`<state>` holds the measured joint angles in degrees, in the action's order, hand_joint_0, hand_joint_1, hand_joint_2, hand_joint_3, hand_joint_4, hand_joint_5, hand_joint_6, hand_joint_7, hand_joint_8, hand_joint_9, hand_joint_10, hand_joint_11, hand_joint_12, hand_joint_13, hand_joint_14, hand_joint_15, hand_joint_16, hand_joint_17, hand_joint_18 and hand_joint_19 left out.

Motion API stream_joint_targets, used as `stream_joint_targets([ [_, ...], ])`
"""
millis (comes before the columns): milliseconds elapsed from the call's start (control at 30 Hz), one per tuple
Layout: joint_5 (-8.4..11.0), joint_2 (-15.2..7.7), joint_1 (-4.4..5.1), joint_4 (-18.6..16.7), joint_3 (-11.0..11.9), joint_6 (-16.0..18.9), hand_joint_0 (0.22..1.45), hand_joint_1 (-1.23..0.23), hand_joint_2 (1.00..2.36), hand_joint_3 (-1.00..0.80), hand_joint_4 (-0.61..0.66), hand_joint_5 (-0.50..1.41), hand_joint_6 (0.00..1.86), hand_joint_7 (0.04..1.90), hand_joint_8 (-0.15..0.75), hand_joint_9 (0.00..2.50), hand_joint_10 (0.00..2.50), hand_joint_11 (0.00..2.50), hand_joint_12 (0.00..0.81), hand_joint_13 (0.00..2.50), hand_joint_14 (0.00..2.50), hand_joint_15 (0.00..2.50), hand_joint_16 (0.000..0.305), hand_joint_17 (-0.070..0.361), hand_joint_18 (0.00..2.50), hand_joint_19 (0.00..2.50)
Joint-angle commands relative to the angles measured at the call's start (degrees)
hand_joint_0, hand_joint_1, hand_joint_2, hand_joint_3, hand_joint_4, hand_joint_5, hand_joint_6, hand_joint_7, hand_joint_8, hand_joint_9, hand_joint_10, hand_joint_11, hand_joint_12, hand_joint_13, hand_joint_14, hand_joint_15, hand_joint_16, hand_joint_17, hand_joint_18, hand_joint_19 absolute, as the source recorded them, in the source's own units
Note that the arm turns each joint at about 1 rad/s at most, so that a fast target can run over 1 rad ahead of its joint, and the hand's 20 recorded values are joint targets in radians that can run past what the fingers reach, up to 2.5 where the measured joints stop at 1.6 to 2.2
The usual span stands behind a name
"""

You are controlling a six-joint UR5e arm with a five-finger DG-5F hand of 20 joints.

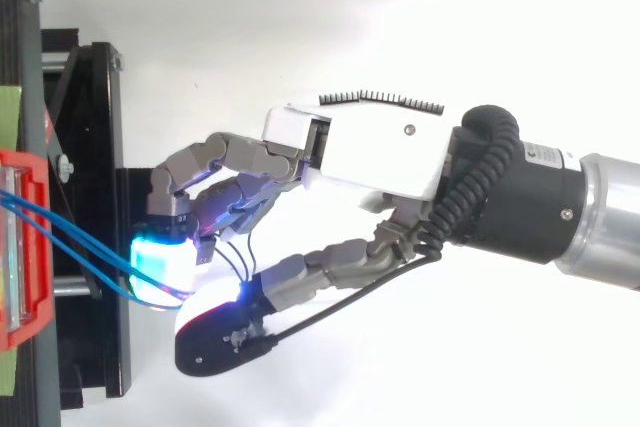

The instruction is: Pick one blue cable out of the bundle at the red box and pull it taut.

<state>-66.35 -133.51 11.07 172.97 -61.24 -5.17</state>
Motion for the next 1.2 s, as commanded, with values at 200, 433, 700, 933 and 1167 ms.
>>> stream_joint_targets([
  [200,0.0,0.0,0.0,0.0,0.0,0.0,0.6,-0.91,1.0,-0.5,0.1,-0.22,0.85,0.95,0.318,0.75,0.01,0.85,0.405,0.64,0.01,0.23,0.054,0.121,0.77,0.32],
  [433,0.0,0.0,0.0,0.4,0.0,0.0,0.49,-0.74,1.0,-0.5,0.18,-0.18,0.83,1.0,0.379,0.88,0.02,0.84,0.448,0.67,0.01,0.25,0.061,0.138,0.8,0.36],
  [700,0.0,0.0,0.0,0.4,0.1,0.1,0.61,-0.78,1.0,-0.45,0.14,-0.15,0.83,1.12,0.361,0.93,0.02,0.84,0.415,0.68,0.01,0.25,0.055,0.123,0.78,0.39],
  [933,0.09,0.0,0.09,0.4,0.1,0.0,0.65,-0.86,1.02,-0.22,0.04,-0.16,0.87,1.2,0.363,0.93,0.02,0.86,0.414,0.69,0.01,0.24,0.055,0.123,0.8,0.36],
  [1167,0.17,0.4,0.09,0.6,0.1,0.0,0.72,-0.91,1.02,-0.23,-0.06,-0.19,0.91,1.16,0.338,0.87,0.02,0.87,0.407,0.67,0.01,0.23,0.054,0.122,0.8,0.33],
])
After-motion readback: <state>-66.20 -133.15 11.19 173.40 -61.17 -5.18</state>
